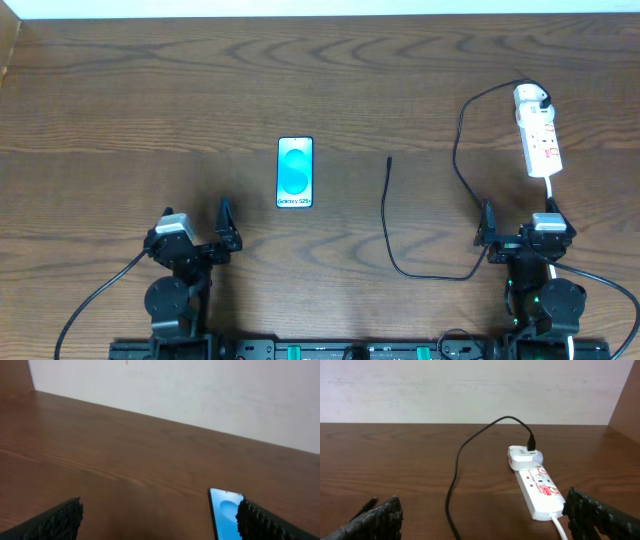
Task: Plug charger to phone and switch on socket
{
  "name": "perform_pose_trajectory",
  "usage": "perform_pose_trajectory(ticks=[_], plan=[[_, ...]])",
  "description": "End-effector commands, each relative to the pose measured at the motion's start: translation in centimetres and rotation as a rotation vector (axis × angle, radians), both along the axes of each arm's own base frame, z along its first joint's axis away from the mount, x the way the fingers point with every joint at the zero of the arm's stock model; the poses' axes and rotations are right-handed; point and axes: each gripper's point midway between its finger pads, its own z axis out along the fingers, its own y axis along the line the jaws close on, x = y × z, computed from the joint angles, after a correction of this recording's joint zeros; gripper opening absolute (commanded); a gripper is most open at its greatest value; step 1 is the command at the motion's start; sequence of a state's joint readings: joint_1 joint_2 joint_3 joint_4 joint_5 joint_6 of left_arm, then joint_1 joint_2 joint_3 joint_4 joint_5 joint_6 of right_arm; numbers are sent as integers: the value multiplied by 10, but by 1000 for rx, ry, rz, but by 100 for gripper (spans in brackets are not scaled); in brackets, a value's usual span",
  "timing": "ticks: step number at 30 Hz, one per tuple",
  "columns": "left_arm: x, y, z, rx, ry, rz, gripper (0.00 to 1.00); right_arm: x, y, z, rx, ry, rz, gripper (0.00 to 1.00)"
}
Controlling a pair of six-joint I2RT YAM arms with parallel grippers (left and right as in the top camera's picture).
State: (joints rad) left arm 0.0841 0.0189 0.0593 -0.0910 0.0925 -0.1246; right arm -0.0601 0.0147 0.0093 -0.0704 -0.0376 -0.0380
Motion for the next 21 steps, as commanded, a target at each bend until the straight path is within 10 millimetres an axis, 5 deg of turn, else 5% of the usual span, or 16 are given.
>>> perform_pose_trajectory(ticks=[1,14,21], plan=[[-2,-4,29,53,-24,-32,98,0,-2,0,-12,-4,-6,99],[21,-2,95,78,52,-40,98,0,-2,0,-12,-4,-6,99],[40,-1,118,58,234,-47,98,0,-2,0,-12,-4,-6,99]])
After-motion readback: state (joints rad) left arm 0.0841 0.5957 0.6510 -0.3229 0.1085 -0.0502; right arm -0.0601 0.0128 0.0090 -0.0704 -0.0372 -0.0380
